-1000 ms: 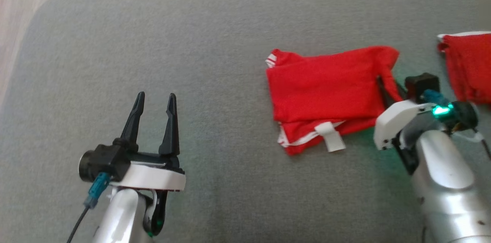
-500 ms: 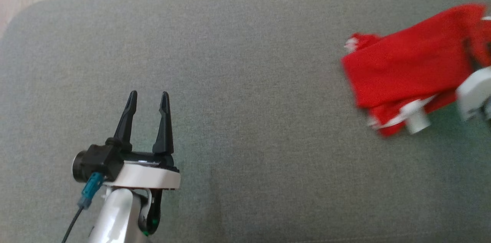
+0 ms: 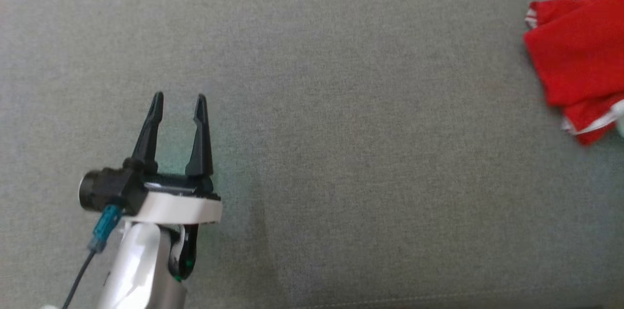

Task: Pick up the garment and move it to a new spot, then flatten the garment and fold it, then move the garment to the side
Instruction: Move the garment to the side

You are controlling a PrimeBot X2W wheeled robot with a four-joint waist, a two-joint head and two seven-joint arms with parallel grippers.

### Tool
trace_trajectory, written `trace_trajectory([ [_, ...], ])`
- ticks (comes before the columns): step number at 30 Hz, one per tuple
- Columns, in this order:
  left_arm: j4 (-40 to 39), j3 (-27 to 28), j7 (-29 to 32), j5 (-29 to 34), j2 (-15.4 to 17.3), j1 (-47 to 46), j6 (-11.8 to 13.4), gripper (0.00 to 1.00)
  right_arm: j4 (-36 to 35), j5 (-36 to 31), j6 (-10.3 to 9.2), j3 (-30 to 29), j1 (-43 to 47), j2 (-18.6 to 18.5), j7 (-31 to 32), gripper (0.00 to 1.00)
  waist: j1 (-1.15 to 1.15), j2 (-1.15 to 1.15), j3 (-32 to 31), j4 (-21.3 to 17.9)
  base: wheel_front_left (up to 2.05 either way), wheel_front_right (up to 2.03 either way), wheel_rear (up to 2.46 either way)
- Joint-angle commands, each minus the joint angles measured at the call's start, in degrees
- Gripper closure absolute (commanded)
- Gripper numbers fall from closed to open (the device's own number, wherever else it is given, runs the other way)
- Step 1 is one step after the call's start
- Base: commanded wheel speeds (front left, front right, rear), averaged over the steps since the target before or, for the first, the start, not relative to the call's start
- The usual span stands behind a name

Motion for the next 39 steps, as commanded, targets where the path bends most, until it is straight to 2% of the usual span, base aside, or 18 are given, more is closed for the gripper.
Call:
trace_trajectory([
  [1,-2.08,1.89,-0.29,0.73,0.48,-2.18,-0.31,0.00,-0.86,0.72,-0.05,-1.50,-1.97,-1.47,-1.29,1.00,-0.01,0.00,1.27,-0.29,0.00,0.00,0.00],
  [6,-2.05,2.21,-0.29,1.04,0.52,-2.89,-0.58,0.00,0.51,0.00,-0.05,-4.45,-3.63,0.20,-2.72,1.00,-0.01,0.00,1.87,-0.64,0.00,0.00,0.00],
  [7,-1.99,2.29,-0.29,1.07,0.51,-2.91,-0.62,0.00,0.79,0.13,-0.05,-4.94,-3.80,0.86,-2.96,0.85,-0.01,0.00,1.71,-0.70,0.00,0.00,0.00],
  [8,-1.87,2.36,-0.29,1.11,0.51,-2.87,-0.65,0.00,1.23,0.34,-0.05,-5.45,-3.89,1.59,-2.91,0.33,-0.01,0.00,1.44,-0.79,0.00,0.00,0.00],
  [9,-1.74,2.41,-0.29,1.14,0.50,-2.81,-0.69,0.00,1.34,0.08,-0.05,-5.76,-3.92,2.02,-3.14,0.00,-0.01,0.00,1.14,-0.86,0.00,0.00,0.00],
  [16,-1.15,3.00,-0.29,0.70,0.38,-1.66,-0.85,0.00,-1.65,-1.75,-0.05,-7.42,-4.18,6.54,-5.96,0.00,-0.01,0.00,-2.74,-1.27,0.00,0.00,0.00],
  [23,-1.30,3.82,-0.29,0.20,0.26,0.96,-0.71,0.00,-9.99,1.97,-0.05,-6.36,-1.95,16.37,-7.39,0.00,-0.01,0.00,-8.29,-1.27,0.00,0.00,0.00],
  [26,-1.40,3.82,-0.29,0.01,0.23,2.14,-0.62,0.00,-14.68,4.14,-0.05,-5.09,1.43,20.55,-7.87,0.00,-0.01,0.00,-10.28,-0.84,0.00,0.00,0.00],
  [27,-1.51,3.72,-0.29,-0.07,0.21,2.99,-0.56,0.00,-17.60,5.97,-0.05,-4.52,4.22,23.18,-8.26,0.00,-0.01,0.00,-11.41,-0.44,0.00,0.00,0.00],
  [28,-1.51,3.72,-0.29,-0.07,0.21,2.99,-0.56,0.00,-17.60,5.97,-0.05,-4.52,4.22,23.18,-8.26,0.00,-0.01,0.00,-11.41,-0.44,0.00,0.00,0.00],
  [29,-1.67,3.63,-0.29,-0.28,0.19,3.88,-0.44,0.00,-20.12,7.78,-0.05,-4.12,7.40,25.59,-8.95,0.00,-0.01,0.00,-12.36,-0.01,0.00,0.00,0.00],
  [32,-1.85,3.27,-0.29,-0.50,0.18,5.30,-0.44,0.00,-23.30,10.29,-0.05,-3.79,12.84,29.08,-10.24,0.00,-0.01,0.00,-13.58,0.66,0.00,0.00,0.00],
  [39,-2.22,2.35,-0.29,-2.09,0.17,8.19,0.52,0.00,-26.40,14.29,-0.05,-2.85,23.43,31.88,-12.50,0.00,-0.01,0.00,-15.20,1.65,0.00,0.00,0.00],
])
